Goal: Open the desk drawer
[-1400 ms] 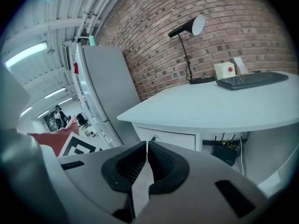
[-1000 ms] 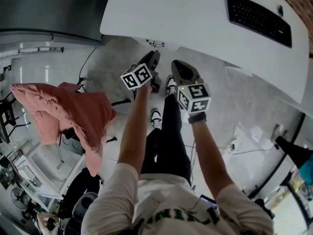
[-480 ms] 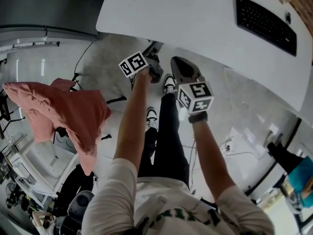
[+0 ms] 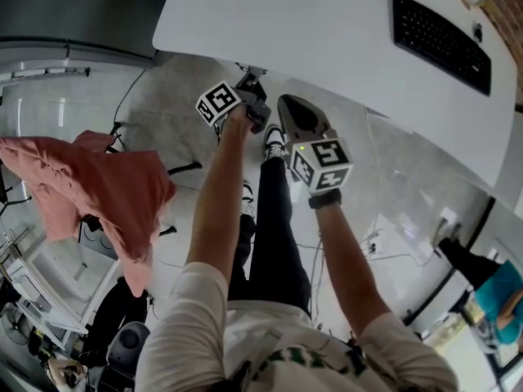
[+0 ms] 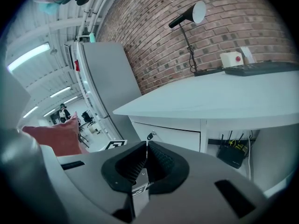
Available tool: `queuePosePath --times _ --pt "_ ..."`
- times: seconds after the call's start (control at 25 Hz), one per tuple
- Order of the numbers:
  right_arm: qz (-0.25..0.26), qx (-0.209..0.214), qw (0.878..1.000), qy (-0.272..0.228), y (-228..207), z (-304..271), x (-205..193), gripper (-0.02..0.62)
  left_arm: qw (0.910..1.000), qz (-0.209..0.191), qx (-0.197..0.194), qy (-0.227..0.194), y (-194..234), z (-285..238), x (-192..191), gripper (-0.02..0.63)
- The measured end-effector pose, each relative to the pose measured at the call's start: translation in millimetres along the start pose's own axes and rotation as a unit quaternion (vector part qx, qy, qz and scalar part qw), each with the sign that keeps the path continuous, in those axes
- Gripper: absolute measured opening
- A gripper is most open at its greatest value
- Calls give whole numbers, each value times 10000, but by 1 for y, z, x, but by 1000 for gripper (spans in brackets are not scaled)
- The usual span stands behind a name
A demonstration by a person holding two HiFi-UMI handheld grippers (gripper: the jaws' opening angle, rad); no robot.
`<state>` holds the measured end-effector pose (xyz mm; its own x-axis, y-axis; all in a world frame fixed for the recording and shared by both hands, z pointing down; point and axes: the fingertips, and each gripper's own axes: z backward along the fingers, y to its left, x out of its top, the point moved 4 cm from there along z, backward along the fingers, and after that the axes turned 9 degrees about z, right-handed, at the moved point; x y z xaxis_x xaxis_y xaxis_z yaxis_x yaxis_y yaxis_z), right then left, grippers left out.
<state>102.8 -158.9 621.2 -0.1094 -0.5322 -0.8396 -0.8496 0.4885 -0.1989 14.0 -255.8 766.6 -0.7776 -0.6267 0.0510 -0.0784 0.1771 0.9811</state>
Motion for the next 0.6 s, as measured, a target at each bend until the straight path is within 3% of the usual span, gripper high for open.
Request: queuePosePath --times 0.08,0.32,0.6 --pt "-10 7 10000 -9 0 0 -1 5 9999 -16 101 -5 4 -2 0 59" --pt "-40 13 10000 -31 6 0 -4 5 9999 107 102 -38 6 -9 7 44" --pt "-214 -54 9997 -50 6 -3 -8 5 9957 819 -339 -253 8 -8 6 20"
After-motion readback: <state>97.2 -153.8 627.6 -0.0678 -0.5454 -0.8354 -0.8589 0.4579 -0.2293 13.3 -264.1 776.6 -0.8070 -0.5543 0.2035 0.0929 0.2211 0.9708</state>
